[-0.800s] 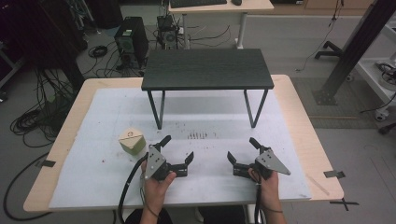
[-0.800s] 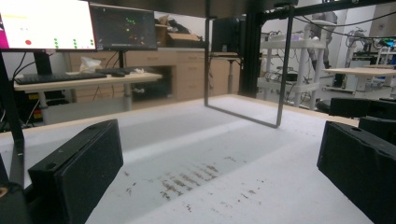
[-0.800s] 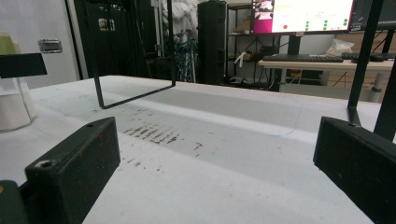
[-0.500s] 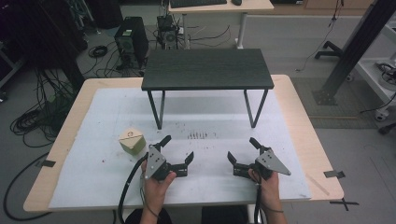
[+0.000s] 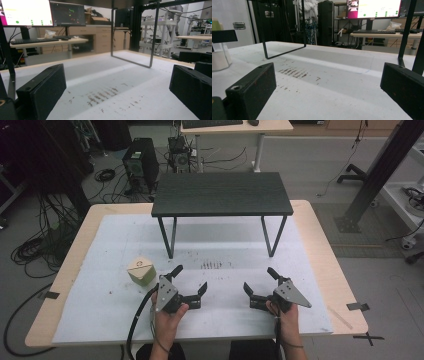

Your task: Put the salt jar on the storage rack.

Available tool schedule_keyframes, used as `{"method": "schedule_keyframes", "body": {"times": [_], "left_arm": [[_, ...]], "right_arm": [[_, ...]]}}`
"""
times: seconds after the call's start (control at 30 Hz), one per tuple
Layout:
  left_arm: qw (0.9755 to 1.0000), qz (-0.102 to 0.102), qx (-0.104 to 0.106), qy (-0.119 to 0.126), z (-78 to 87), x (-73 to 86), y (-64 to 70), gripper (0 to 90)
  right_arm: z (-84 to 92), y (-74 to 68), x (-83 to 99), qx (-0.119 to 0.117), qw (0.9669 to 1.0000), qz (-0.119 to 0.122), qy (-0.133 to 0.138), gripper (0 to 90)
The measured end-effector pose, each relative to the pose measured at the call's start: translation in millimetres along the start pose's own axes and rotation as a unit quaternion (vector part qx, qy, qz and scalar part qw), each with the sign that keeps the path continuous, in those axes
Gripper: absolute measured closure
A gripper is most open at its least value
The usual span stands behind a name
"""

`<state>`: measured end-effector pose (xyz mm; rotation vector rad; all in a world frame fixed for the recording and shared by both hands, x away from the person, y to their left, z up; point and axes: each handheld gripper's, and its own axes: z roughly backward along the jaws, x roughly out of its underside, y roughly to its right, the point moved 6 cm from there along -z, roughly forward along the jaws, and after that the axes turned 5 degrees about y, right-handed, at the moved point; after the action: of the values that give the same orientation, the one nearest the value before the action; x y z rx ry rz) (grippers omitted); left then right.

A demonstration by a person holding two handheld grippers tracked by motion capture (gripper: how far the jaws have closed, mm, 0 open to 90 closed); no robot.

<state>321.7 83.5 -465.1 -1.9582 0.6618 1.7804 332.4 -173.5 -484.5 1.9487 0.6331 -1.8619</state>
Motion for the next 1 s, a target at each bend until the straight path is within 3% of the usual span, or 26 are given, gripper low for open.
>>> {"method": "schedule_keyframes", "body": {"times": [1.0], "left_arm": [[0.9998,0.004,0.019,-0.001,30.8,-3.3,8.1,0.2]], "right_arm": [[-0.2,0.3,-0.2,-0.001,1.0000,0.000,0.001,0.1]]}}
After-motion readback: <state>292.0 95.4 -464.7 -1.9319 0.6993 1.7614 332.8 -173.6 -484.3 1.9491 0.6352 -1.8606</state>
